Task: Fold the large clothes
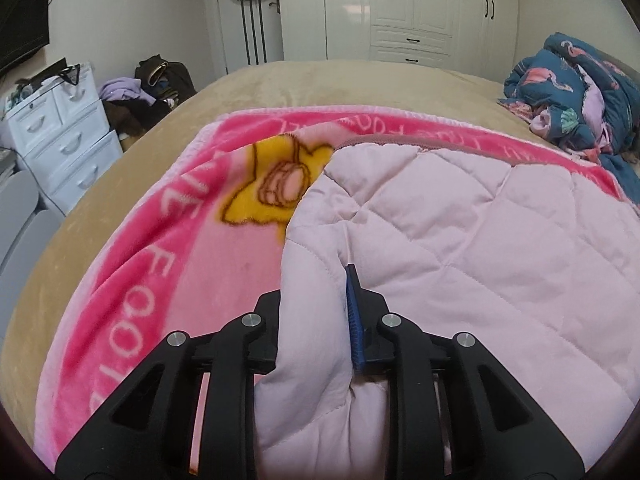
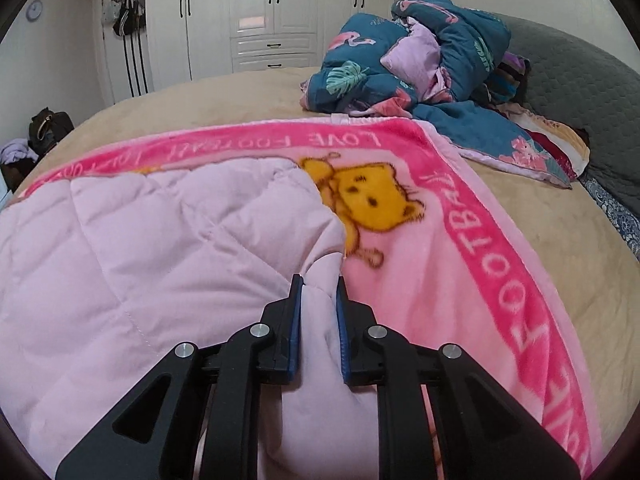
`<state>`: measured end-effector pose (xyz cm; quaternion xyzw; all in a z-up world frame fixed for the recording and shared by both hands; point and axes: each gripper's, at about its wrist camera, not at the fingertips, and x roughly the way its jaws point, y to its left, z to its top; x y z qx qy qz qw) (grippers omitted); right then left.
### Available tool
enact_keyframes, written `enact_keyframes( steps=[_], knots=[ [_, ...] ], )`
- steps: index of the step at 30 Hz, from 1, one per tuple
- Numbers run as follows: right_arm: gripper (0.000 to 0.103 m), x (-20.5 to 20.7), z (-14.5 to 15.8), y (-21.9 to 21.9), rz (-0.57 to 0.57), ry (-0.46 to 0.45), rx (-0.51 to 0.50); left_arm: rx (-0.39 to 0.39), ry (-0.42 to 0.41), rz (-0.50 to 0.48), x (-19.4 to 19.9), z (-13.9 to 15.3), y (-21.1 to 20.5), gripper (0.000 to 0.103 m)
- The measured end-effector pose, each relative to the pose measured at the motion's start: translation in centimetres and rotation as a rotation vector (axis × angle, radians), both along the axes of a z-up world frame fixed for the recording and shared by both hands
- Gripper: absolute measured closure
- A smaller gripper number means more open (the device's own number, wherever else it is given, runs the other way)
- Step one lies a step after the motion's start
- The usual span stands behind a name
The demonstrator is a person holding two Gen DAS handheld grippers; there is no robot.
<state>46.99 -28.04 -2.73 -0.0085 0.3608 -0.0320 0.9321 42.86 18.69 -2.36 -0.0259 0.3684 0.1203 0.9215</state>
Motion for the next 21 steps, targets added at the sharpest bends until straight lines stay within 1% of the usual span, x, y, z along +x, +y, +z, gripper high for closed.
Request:
enact_keyframes(
  steps=[2, 5, 6, 8, 9, 10, 12, 13, 14, 15, 16, 18, 19, 21],
  knots=[
    [0.088, 0.0, -0.3, -0.1, -0.002, 0.010, 0.009, -0.004, 0.000, 0.001, 0.0, 0.0, 0.0, 0.085],
    [0.082, -0.2, -0.4, -0.7, -0.002, 0.031, 0.053, -0.024, 0.008, -0.002, -0.3, 0.0, 0.3, 0.082],
    [0.077, -0.4, -0.4, -1.2, -0.010, 0.043, 0.074, -0.031, 0.010, -0.002, -0.5, 0.1, 0.4, 0.081],
    [0.066, -1.0, 0.1, -1.7, -0.030, 0.047, 0.093, -0.040, 0.015, 0.000, -0.9, 0.3, 0.4, 0.073],
    [0.054, -1.4, 0.4, -1.7, -0.033, 0.044, 0.092, -0.044, 0.017, 0.003, -1.2, 0.5, 0.4, 0.071],
    [0.044, -2.0, 0.8, -1.9, -0.038, 0.034, 0.089, -0.048, 0.017, 0.004, -1.4, 0.8, 0.4, 0.065],
    [0.034, -3.2, 1.2, -2.3, -0.029, 0.022, 0.110, -0.058, 0.015, 0.004, -2.1, 1.3, 0.5, 0.059],
    [0.028, -3.7, 1.4, -2.5, -0.028, 0.021, 0.119, -0.063, 0.010, 0.006, -2.5, 1.6, 0.4, 0.047],
    [0.024, -4.4, 1.7, -2.7, -0.027, 0.016, 0.131, -0.068, -0.002, 0.008, -3.2, 2.0, 0.4, 0.036],
    [0.015, -5.0, 1.9, -2.9, -0.026, 0.009, 0.140, -0.067, -0.009, 0.010, -3.7, 2.3, 0.3, 0.034],
    [0.010, -5.8, 2.4, -3.1, -0.024, -0.005, 0.150, -0.068, -0.015, 0.009, -4.1, 2.6, 0.2, 0.033],
    [0.006, -7.3, 3.4, -3.4, -0.013, -0.039, 0.170, -0.071, -0.024, 0.009, -5.3, 3.3, -0.1, 0.025],
    [0.006, -8.3, 4.0, -3.5, -0.002, -0.053, 0.179, -0.071, -0.030, 0.011, -5.7, 3.6, -0.2, 0.018],
    [0.004, -9.7, 5.0, -3.6, 0.012, -0.075, 0.191, -0.078, -0.051, 0.014, -7.1, 4.4, -0.4, 0.014]
  ],
)
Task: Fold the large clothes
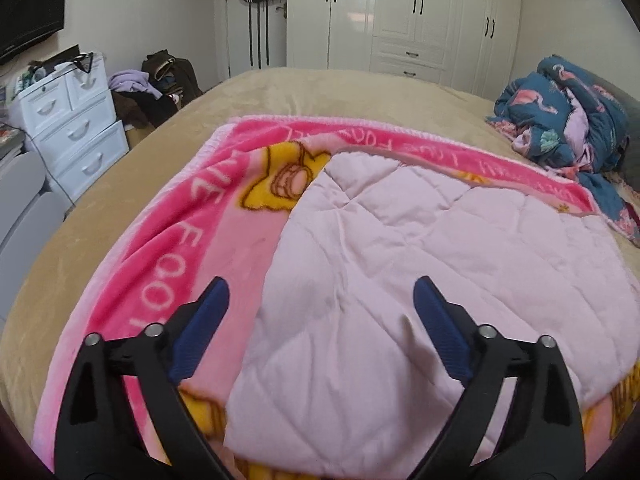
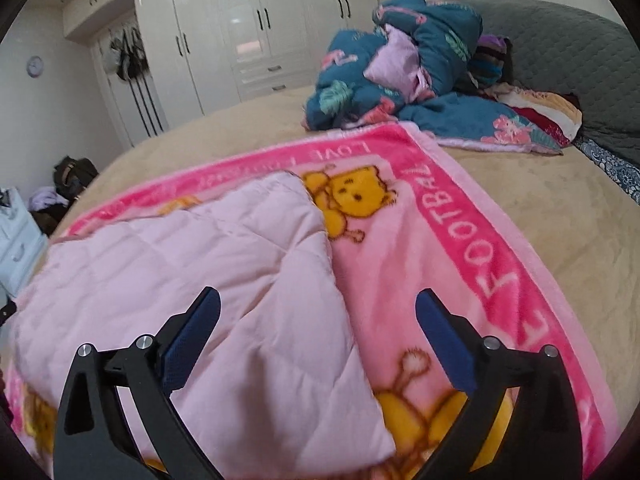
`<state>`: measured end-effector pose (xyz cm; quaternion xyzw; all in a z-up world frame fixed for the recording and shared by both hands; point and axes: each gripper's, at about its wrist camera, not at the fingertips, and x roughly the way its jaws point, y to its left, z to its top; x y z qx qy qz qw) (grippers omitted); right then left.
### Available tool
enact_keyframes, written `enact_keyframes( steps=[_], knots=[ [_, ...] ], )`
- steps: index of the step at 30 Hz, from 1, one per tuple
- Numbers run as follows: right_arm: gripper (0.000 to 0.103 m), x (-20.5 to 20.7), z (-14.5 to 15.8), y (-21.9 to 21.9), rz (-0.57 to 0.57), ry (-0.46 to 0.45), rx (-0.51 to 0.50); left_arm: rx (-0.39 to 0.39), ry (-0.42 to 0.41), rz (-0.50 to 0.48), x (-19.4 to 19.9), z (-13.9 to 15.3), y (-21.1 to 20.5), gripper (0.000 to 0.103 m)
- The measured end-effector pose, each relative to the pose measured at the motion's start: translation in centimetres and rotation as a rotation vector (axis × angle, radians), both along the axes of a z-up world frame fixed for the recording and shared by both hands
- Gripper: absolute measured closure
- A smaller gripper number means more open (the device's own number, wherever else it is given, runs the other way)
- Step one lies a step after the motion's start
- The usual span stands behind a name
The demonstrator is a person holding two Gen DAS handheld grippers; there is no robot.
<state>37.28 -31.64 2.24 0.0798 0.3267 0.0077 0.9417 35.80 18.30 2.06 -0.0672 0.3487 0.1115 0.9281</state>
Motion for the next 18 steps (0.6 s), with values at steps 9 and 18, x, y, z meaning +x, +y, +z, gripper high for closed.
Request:
enact_keyframes(
  steps=[9, 18],
  knots=[
    [0.004, -5.7, 3.6, 0.4, 0.057, -0.067, 0.044, -0.008, -0.031, 0.008, -4.0, 2.2, -1.2, 0.009],
    [0.004, -9.5, 5.1, 1.3, 0.097, -0.095, 0.030, -0.005, -0.048, 0.004, -7.0, 3.0, -2.3, 0.009]
  ],
)
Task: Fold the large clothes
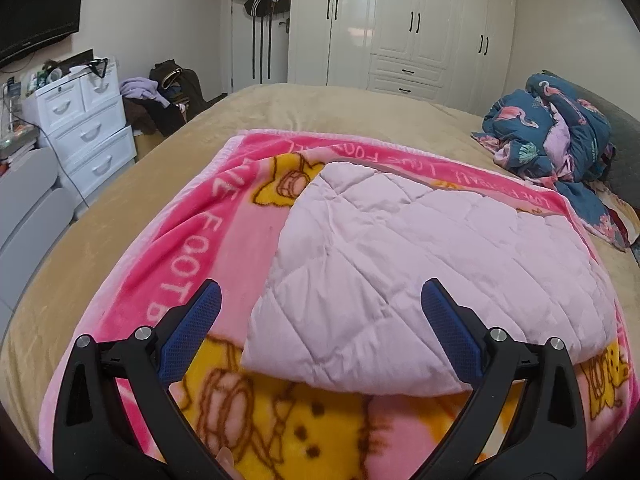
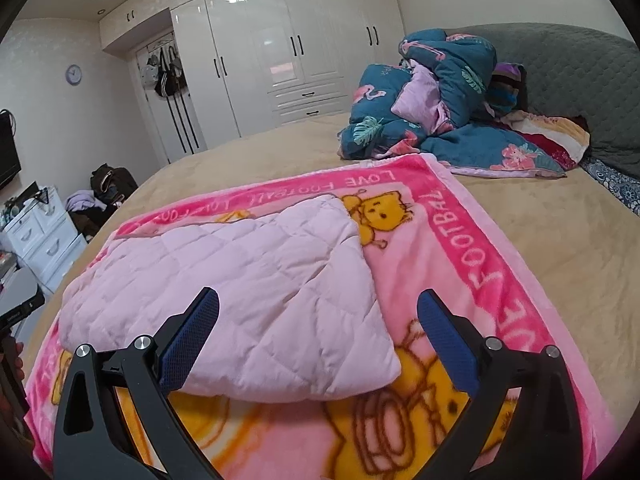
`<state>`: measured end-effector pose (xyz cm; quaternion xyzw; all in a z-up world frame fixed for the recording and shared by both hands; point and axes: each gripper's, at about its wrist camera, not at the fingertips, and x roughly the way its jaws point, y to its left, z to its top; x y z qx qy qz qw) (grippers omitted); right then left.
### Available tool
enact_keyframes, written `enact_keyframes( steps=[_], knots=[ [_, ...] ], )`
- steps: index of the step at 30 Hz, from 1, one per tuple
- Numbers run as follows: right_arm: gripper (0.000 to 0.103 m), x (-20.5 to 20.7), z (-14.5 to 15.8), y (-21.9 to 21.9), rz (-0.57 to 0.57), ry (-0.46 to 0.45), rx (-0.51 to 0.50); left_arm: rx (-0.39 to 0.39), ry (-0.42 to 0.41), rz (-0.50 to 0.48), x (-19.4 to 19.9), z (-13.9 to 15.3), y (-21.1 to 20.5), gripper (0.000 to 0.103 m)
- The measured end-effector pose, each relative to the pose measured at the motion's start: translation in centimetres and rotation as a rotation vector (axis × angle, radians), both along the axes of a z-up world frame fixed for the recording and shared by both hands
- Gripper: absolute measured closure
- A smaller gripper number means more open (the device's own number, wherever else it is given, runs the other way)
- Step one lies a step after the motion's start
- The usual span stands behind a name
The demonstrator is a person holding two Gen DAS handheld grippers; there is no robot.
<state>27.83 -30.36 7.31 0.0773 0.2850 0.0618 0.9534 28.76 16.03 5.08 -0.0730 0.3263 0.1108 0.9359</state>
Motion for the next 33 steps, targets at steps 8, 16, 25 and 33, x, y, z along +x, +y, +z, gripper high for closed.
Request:
enact_keyframes(
  steps=[8, 16, 25, 33],
  knots=[
    [0.004, -1.8, -0.4, 0.3, 0.009, 0.011, 0.033, 0.024, 0.003, -0.002, -1.7, 0.1, -0.7, 0.009],
    [0.004, -3.0, -1.4, 0.3, 0.006, 0.031, 0.059, 0.033, 0.013, -0.003, -2.9, -0.3, -1.2, 0.009],
    [0.004, -3.5, -3.8, 0.2, -0.013, 0.087, 0.093, 0.024, 0.052, -0.001, -3.4, -2.0, -1.7, 0.009],
    [0.004, -3.2, -5.9, 0.6, -0.067, 0.126, 0.075, -0.011, 0.109, 0.029, -3.1, -4.3, -1.2, 0.009]
  ],
)
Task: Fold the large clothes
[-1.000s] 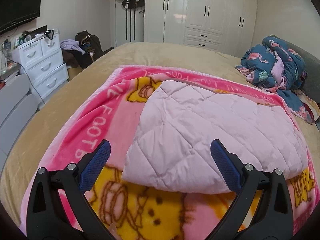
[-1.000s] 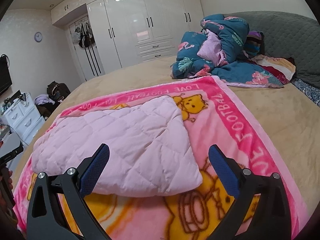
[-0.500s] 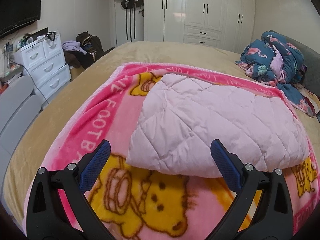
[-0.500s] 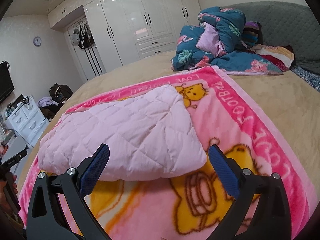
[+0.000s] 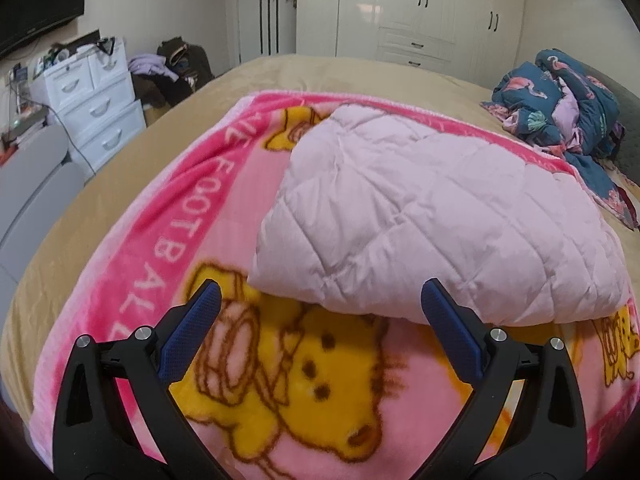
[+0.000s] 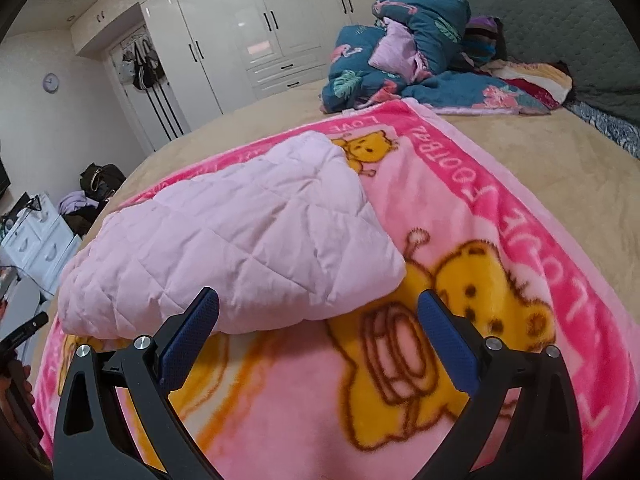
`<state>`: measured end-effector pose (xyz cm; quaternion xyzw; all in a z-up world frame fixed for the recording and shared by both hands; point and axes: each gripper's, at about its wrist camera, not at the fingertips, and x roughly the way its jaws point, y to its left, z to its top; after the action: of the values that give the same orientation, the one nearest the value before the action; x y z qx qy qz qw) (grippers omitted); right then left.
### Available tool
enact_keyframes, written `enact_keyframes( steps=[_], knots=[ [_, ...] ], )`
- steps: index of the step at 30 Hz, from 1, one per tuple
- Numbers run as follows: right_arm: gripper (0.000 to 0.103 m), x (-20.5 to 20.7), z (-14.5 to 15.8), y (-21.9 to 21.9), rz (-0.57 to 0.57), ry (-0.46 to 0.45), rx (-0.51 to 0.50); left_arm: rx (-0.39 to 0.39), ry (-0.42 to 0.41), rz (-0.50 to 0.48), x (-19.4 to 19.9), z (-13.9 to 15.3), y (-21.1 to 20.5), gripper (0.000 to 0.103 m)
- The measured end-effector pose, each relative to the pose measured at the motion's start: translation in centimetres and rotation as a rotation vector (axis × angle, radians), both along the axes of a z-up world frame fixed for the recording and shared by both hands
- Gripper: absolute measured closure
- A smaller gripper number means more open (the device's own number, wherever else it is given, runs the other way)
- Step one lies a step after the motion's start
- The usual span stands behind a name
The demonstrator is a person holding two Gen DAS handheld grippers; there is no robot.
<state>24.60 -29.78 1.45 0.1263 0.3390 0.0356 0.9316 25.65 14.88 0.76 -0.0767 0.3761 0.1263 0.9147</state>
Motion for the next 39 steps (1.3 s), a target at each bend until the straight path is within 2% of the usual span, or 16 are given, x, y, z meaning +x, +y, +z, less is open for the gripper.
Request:
enact_keyframes(
  steps=[4, 6, 8, 13, 17, 19, 22, 26, 30, 36, 39],
  knots=[
    [0.004, 0.4, -1.4, -0.1, -0.034, 0.034, 0.027, -0.043, 0.025, 0.010, 0.3, -1.1, 0.4, 0.009],
    [0.004, 0.8, -2.0, -0.2, -0.045, 0.050, 0.052, -0.094, 0.039, 0.014, 0.6, -1.7, 0.7, 0.009],
    [0.004, 1.4, -2.8, -0.3, -0.060, 0.079, 0.088, -0.164, 0.052, 0.019, 0.9, -2.4, 1.2, 0.009],
    [0.004, 2.9, -4.2, -0.6, -0.086, 0.126, 0.196, -0.403, 0.069, 0.061, 2.1, -4.4, 3.0, 0.009],
    [0.004, 4.3, -5.4, -0.9, -0.114, 0.164, 0.308, -0.540, 0.065, 0.091, 3.2, -5.7, 4.0, 0.009],
    [0.004, 5.1, -6.1, -1.1, -0.132, 0.179, 0.362, -0.634, 0.055, 0.112, 3.8, -6.7, 4.7, 0.009],
    [0.004, 6.5, -7.2, -1.2, -0.145, 0.199, 0.424, -0.719, 0.035, 0.131, 4.8, -7.6, 5.3, 0.009],
    [0.004, 8.1, -8.4, -1.1, -0.134, 0.200, 0.504, -0.759, 0.013, 0.142, 6.1, -8.3, 5.4, 0.008],
    [0.004, 9.4, -8.6, -0.8, -0.127, 0.180, 0.524, -0.823, 0.002, 0.162, 7.4, -9.7, 5.5, 0.008],
    [0.004, 10.8, -9.1, -0.8, -0.121, 0.154, 0.534, -0.807, -0.015, 0.167, 9.1, -9.8, 5.2, 0.008],
    [0.010, 11.1, -9.3, -0.7, -0.115, 0.136, 0.531, -0.792, -0.021, 0.166, 9.9, -9.9, 5.1, 0.008]
  ],
)
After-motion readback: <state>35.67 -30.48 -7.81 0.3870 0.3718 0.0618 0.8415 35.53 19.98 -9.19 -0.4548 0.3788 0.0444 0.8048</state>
